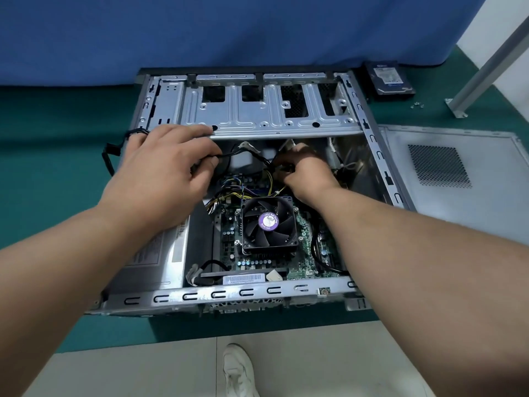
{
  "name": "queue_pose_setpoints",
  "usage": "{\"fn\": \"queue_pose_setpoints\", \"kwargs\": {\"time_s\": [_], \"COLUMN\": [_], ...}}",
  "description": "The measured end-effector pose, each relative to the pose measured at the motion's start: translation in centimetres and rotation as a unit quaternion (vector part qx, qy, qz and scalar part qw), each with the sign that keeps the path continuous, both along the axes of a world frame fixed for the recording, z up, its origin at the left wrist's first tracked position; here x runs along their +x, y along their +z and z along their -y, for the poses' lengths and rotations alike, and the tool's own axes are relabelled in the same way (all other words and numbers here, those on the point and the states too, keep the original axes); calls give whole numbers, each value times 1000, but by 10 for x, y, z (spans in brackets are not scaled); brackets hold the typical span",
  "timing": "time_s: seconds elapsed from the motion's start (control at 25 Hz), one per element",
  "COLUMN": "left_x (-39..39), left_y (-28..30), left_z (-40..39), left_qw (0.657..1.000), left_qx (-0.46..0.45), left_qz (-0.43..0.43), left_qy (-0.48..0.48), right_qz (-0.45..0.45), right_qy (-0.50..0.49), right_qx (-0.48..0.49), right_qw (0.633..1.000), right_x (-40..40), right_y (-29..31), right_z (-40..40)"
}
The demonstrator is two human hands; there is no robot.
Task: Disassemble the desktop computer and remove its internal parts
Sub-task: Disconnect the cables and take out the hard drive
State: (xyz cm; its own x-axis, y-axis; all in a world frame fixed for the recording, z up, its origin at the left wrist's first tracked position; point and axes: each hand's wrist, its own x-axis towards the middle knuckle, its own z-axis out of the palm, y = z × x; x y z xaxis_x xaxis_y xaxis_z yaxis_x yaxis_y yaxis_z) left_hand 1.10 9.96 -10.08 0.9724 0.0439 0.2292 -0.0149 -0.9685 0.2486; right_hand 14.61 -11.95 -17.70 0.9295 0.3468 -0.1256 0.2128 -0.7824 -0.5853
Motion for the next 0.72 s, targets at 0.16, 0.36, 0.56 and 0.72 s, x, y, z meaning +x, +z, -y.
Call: {"fn": "queue_pose_setpoints", "kwargs": {"time_s": [0.16, 0.36, 0.56, 0.72], "left_x": [1, 1, 0, -1], "left_y": [1, 2, 2, 2], "left_z": [2, 1, 4, 4], "left_qw": [1000, 1000, 1000, 1000], "left_qx": [-1, -4, -3, -7], "left_qz": [-5, -7, -7, -3], "left_qy": [2, 7, 9, 10], "right_qz": [-17, -19, 2, -1], "right_qy": [-27, -40, -15, -17], "right_qx": [8, -8, -45, -45], "right_qw": [999, 999, 999, 999], "right_x": [0, -2, -9, -10], "right_y": [2, 6, 7, 7], "right_z": [-2, -6, -4, -6]}}
